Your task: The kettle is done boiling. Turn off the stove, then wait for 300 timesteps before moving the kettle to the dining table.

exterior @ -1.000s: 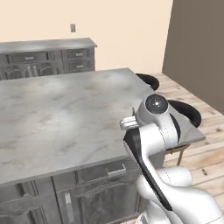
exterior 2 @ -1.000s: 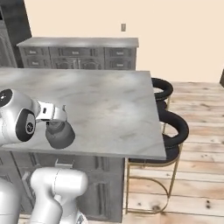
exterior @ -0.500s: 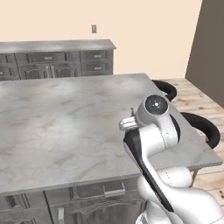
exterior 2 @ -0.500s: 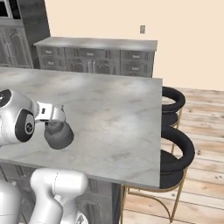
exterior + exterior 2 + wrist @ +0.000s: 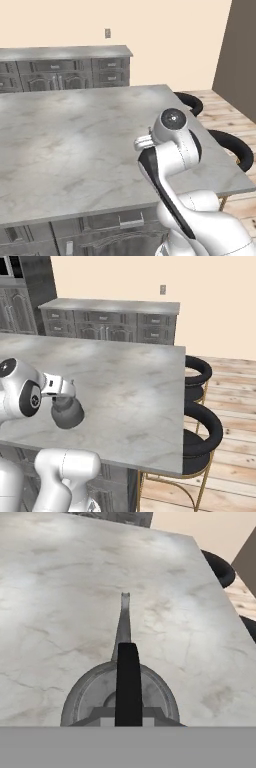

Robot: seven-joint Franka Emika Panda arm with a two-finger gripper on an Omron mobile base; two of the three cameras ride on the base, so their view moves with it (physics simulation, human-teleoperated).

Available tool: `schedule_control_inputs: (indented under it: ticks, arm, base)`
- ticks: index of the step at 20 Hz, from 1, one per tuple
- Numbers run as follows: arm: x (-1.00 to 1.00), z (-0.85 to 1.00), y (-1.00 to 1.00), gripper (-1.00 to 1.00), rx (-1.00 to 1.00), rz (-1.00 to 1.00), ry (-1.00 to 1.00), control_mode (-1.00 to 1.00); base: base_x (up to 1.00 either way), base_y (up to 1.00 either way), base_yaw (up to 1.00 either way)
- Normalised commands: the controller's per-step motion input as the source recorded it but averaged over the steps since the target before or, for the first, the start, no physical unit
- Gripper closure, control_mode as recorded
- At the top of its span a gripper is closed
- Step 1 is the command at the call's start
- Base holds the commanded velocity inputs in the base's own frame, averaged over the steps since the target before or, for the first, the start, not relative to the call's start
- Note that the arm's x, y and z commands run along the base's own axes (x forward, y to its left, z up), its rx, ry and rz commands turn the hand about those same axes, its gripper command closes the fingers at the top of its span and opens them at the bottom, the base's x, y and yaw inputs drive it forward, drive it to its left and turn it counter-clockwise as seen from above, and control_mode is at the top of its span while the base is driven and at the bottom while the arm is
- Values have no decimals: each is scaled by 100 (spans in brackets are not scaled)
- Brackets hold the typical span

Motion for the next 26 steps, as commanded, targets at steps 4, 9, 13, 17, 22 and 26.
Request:
schedule_control_inputs:
  ticks: [4, 9, 13, 17, 22, 26]
  arm:
    - [35, -24, 0, 100, 0, 0, 13, -100]
    - [35, -23, 0, 100, 0, 0, 5, -100]
    - [33, -33, -3, 100, 0, 0, 0, -100]
    - [31, -40, -5, 100, 0, 0, 0, -100]
    - [28, -37, -8, 100, 0, 0, 0, -100]
    - [29, -35, -11, 100, 0, 0, 0, -100]
  base:
    - [0, 0, 0]
    - [0, 0, 0]
    - [0, 0, 0]
    - [0, 0, 0]
    - [0, 0, 0]
    - [0, 0, 0]
